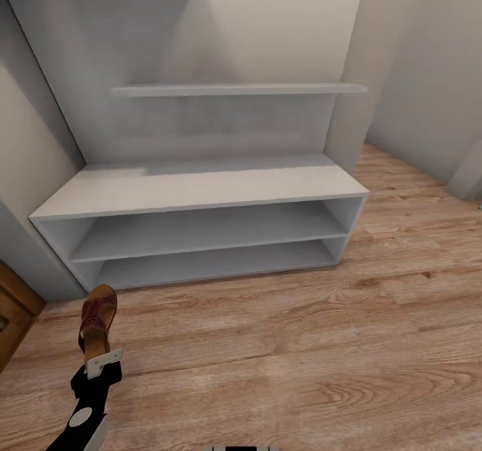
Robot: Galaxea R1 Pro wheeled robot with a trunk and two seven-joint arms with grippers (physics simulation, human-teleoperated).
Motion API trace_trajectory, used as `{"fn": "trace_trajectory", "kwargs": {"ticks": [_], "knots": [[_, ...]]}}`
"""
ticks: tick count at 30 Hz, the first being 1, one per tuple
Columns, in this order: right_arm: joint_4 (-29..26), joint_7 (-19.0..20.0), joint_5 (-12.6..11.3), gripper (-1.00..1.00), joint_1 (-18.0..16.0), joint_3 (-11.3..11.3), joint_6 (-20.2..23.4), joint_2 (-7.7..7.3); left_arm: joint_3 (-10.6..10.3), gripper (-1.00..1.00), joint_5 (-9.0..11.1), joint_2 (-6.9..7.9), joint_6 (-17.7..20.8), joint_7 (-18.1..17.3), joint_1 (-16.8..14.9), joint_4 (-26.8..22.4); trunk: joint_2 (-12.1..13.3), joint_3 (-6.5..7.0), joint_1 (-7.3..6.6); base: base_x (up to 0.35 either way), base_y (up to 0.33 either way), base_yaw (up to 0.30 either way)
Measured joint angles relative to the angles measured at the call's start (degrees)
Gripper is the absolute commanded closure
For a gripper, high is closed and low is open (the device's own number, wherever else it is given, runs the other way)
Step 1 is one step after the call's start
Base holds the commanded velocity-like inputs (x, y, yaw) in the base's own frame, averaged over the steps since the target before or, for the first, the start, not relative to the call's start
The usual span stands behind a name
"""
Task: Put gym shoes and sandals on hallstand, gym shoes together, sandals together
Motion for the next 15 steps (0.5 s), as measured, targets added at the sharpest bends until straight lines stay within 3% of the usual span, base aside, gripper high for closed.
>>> {"fn": "trace_trajectory", "kwargs": {"ticks": [3, 9, 15], "knots": [[1.84, 0.11, 0.18, 1.0, 0.02, -0.67, -0.17, 2.07, -0.01, 1.0, -0.04, -0.04, 0.08, 0.04, -0.01, -0.02, 0.0, 0.0, 0.0, 0.0, -0.009, 0.0], [2.03, 0.06, 0.05, 1.0, -0.01, -0.81, -0.18, 2.25, 0.0, 1.0, -0.14, -0.07, 0.38, 0.23, -0.04, 0.02, 0.0, 0.0, 0.01, -0.034, -0.174, 0.026], [1.96, 0.02, 0.04, 1.0, -0.02, -0.91, -0.12, 2.2, 0.14, 1.0, -0.25, 0.0, 0.81, 0.11, -0.17, -0.04, 0.0, 0.0, 0.0, -0.015, -0.051, 0.18]]}}
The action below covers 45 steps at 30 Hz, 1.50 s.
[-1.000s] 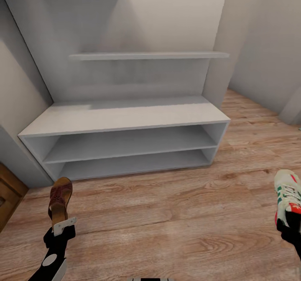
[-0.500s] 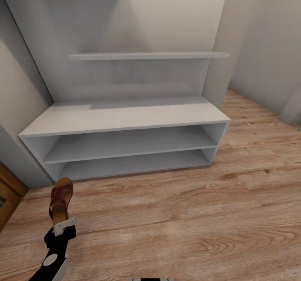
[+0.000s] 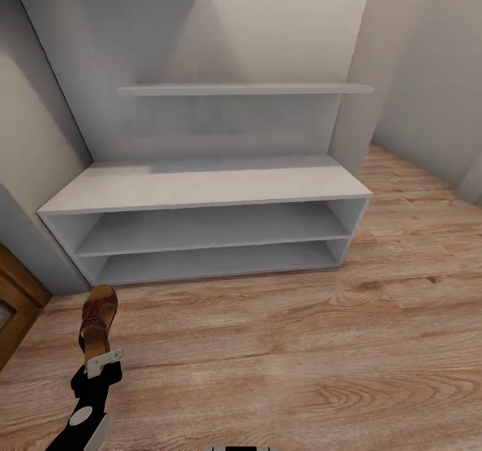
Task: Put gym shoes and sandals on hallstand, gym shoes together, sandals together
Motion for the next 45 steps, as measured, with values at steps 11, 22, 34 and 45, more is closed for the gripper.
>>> {"fn": "trace_trajectory", "kwargs": {"ticks": [11, 22, 34, 45], "knots": [[0.03, -0.1, 0.0, 1.0, 0.01, -0.11, 0.01, -0.02, -0.79, 1.0, -2.65, -0.91, 21.16, -0.27, -8.14, -1.51, 0.0, 0.01, 0.0, -0.001, -0.003, 0.021], [0.06, -0.1, 0.05, 1.0, 0.01, -0.1, 0.01, -0.01, -8.36, 1.0, -2.7, -2.13, 32.98, -0.48, -22.28, -1.22, 0.0, 0.0, 0.0, 0.0, 0.0, 0.0], [0.07, -0.1, 0.11, 1.0, 0.01, -0.1, 0.01, -0.01, -8.15, 1.0, -2.2, -1.59, 33.14, -0.37, -23.2, -1.49, -3.59, -1.97, 1.97, 0.0, 0.0, 0.027], [0.07, -0.12, 0.1, 1.0, 0.01, -0.1, 0.01, -0.01, -8.15, 1.0, -2.48, -1.52, 33.31, -0.35, -25.39, -1.52, -4.91, -5.09, 2.85, 0.0, 0.0, 0.009]]}}
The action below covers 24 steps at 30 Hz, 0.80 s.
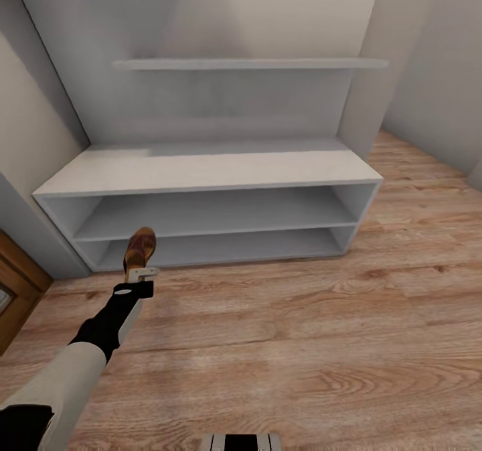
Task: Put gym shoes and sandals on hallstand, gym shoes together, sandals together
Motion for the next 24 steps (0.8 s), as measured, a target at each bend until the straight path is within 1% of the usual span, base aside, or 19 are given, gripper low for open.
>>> {"fn": "trace_trajectory", "kwargs": {"ticks": [6, 10, 11, 12, 14, 16, 18, 20, 24], "knots": [[0.0, -0.07, 0.0, 1.0, 0.2, 0.0, -0.11, 0.0, 0.01, 1.0, -0.22, -0.01, 0.17, 0.0, -0.45, 0.02, -0.08, -1.37, 0.16, 0.0, 0.0, 0.0], [-0.01, -0.07, -0.01, 1.0, 0.62, 0.0, -0.15, 0.0, 0.01, 1.0, -0.33, 0.2, 0.18, 0.0, -0.53, -0.05, -0.08, -1.37, 0.15, 0.0, 0.0, 0.0], [0.08, -0.1, 0.31, 1.0, 0.75, -0.34, -0.26, -0.32, 0.36, 1.0, -0.57, 0.55, -0.16, 0.42, -0.2, 0.28, -0.08, -1.38, 0.15, 0.0, 0.0, 0.0], [0.21, -0.13, 0.66, 1.0, 0.78, -0.67, -0.12, 0.0, 0.4, 1.0, -0.18, 0.82, -0.16, 0.8, 0.13, 0.62, -0.08, -1.38, 0.15, 0.0, 0.0, 0.0], [0.22, -0.14, 1.34, 1.0, 0.78, -1.33, -0.09, 0.38, 0.35, 1.0, -0.09, 0.67, 0.19, 0.67, 0.51, 0.43, -0.08, -1.38, 0.15, 0.0, 0.0, 0.0], [0.22, -0.15, 1.13, 1.0, 0.78, -2.0, -0.09, 0.46, 0.36, 1.0, -0.1, 0.55, 0.49, 0.51, 0.51, 0.27, -0.08, -1.37, 0.15, 0.0, 0.0, 0.0], [0.24, -0.14, 0.49, 1.0, 0.79, -1.34, -0.08, 0.81, 0.38, 1.0, -0.09, 0.47, 0.86, 0.2, 0.53, -0.02, -0.08, -1.37, 0.15, 0.0, 0.0, 0.0], [0.21, -0.14, 0.12, 1.0, 0.79, -0.67, -0.08, 1.37, 0.45, 1.0, -0.04, 0.9, 1.08, -0.07, 0.61, -0.21, -0.08, -1.37, 0.15, 0.0, 0.0, 0.0], [0.18, -0.15, -0.06, 1.0, 0.8, -0.48, -0.08, 1.65, 0.48, 1.0, 0.05, 1.25, 1.19, -0.18, 0.65, -0.31, -0.08, -1.37, 0.15, 0.0, 0.0, 0.0]]}}
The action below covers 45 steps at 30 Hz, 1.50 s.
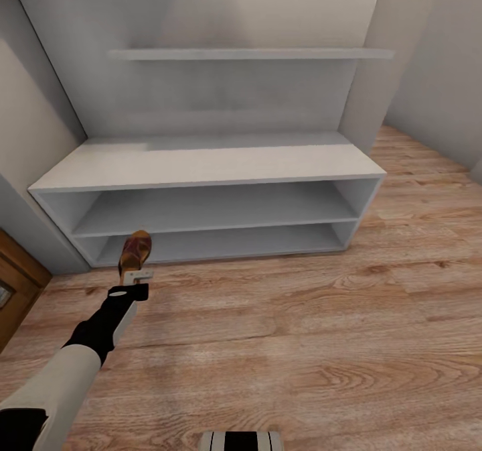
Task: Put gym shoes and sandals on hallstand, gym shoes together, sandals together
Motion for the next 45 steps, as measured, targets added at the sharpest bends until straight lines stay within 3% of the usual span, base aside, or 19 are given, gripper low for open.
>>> {"fn": "trace_trajectory", "kwargs": {"ticks": [14, 30, 45], "knots": [[-0.01, 0.0, -0.08, 1.0, 0.01, 0.05, 0.0, 0.09, 0.01, 1.0, 0.05, 0.13, -0.07, -0.01, 0.04, -0.03, 0.0, 0.0, -0.01, 0.015, 0.0, 0.0], [0.01, -0.01, -0.06, 1.0, 0.02, 0.05, 0.02, 0.02, 0.05, 1.0, 0.0, 0.33, -0.26, 0.66, 0.03, -0.03, 0.0, 0.0, -0.03, 0.293, 0.08, 0.0], [-0.01, 0.0, -0.06, 1.0, 0.05, 0.05, 0.02, 0.01, 0.09, 1.0, -0.12, 1.2, -0.3, 2.64, 0.1, 0.03, 0.0, 0.0, -0.02, 0.139, 0.035, 0.0]]}}
